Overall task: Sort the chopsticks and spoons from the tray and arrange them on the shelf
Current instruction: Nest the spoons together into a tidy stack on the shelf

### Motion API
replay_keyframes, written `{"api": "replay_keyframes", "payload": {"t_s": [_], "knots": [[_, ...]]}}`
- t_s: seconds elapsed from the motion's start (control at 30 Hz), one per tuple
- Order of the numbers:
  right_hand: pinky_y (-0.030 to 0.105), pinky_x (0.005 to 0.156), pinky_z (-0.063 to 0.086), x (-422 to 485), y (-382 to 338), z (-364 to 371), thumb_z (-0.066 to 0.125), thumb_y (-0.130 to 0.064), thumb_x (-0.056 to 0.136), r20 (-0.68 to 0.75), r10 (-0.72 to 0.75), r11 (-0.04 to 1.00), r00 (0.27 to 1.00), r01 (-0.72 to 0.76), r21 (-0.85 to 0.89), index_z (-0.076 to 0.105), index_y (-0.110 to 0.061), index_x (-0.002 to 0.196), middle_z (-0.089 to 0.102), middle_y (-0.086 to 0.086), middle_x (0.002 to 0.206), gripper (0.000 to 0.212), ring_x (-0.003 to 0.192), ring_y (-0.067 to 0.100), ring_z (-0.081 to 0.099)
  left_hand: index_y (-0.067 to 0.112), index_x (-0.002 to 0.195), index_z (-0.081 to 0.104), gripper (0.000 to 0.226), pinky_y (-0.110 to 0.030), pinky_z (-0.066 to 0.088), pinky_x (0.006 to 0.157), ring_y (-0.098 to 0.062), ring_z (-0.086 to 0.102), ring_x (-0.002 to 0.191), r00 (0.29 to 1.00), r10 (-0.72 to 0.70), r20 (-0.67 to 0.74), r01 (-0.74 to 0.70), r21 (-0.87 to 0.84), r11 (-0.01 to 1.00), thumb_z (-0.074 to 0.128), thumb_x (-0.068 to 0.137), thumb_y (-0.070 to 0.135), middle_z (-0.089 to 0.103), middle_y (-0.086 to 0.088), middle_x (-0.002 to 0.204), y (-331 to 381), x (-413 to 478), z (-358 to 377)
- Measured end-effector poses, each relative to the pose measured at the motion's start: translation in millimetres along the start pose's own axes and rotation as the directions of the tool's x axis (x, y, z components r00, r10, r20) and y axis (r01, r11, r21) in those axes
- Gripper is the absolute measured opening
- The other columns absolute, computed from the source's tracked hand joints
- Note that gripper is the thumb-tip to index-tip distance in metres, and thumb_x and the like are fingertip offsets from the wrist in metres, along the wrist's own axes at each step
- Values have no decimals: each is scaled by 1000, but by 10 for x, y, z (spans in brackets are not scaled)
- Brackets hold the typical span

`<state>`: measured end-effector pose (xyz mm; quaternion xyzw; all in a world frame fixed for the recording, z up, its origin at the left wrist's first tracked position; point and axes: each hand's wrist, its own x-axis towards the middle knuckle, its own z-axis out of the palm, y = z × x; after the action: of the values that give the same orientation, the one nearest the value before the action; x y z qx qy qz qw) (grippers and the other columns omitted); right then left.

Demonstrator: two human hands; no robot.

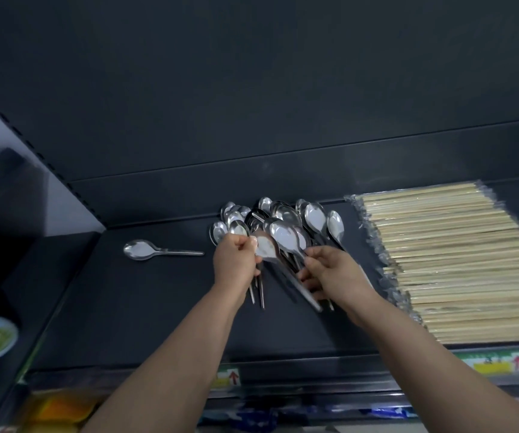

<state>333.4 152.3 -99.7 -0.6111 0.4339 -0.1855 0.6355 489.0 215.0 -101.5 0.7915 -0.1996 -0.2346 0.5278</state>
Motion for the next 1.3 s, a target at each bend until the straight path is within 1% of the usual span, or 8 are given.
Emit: {"api": "replay_keyframes", "payload": {"t_s": [0.17, 0.37, 0.5, 0.6, 0.73, 0.97, 1.1, 1.3], "knots": [[26, 50, 52, -35, -114, 208, 41, -16, 101, 93, 101, 995, 991, -101, 3, 51, -22, 100, 70, 1, 85, 12, 65, 14, 68, 7, 91, 56, 9, -21, 50, 47, -7, 62, 58, 996, 73, -59, -74, -15, 997, 52, 96, 13, 66, -9, 87, 14, 37, -119], [18, 36, 24, -32, -196, 308, 38, -19, 99, 56, 97, 993, 994, -92, -71, 46, -19, 95, 58, 1, 72, 9, 43, 9, 36, 13, 85, 52, 12, -31, 59, 53, -7, 63, 56, 987, 146, -61, -146, 8, 989, 56, 95, 13, 60, -1, 78, 34, 104, -228], [20, 51, 35, -14, -200, 408, 38, -34, 102, 108, -22, 964, 994, 49, -260, 47, -21, 88, 54, -2, 71, 22, 53, 7, 41, 12, 92, 56, 9, -27, 57, 52, -9, 63, 65, 990, 139, -37, -138, 26, 990, 63, 92, 16, 63, -2, 85, -58, 178, -315], [27, 71, 39, 44, -184, 512, 38, -31, 102, 186, -49, 915, 981, 118, -385, 52, -23, 112, 51, -12, 73, 19, 67, 6, 46, 15, 110, 54, 23, -21, 53, 50, -13, 66, 80, 997, 82, 8, -81, -71, 994, 66, 90, 12, 61, 2, 100, -109, 210, -436], [32, 95, 41, 96, -282, 731, 38, -42, 100, 296, -2, 828, 955, 168, -535, 50, -24, 120, 59, -3, 108, 30, 106, 18, 54, 17, 108, 62, 20, -21, 53, 51, -13, 67, 82, 995, 77, 60, -69, -121, 990, 67, 89, 10, 67, -2, 101, -168, 250, -715], [34, 86, 44, 103, -451, 1311, 33, -50, 99, 374, 87, 667, 923, 225, -711, 46, -23, 102, 57, -2, 99, 30, 100, 21, 56, 16, 89, 69, 10, -25, 52, 64, -10, 68, 73, 994, 84, 68, -82, -41, 996, 74, 83, 22, 73, 0, 83, -268, 383, -1297], [35, 80, 42, 127, -503, 1613, 33, -44, 100, 320, 11, 540, 947, 264, -800, 45, -19, 104, 58, 3, 103, 28, 104, 27, 57, 17, 72, 63, 26, -30, 49, 68, -12, 61, 67, 996, 87, -23, -83, 135, 987, 74, 81, 39, 67, 6, 70, -414, 492, -1593], [34, 88, 45, 346, -496, 2005, 44, -17, 94, 330, -92, 471, 940, 333, -817, 56, -27, 124, 55, 7, 120, 34, 112, 28, 54, 23, 78, 66, 10, -19, 47, 53, -1, 57, 57, 998, 68, 3, -68, 120, 990, 71, 86, 18, 67, 9, 70, -591, 621, -2008]]}}
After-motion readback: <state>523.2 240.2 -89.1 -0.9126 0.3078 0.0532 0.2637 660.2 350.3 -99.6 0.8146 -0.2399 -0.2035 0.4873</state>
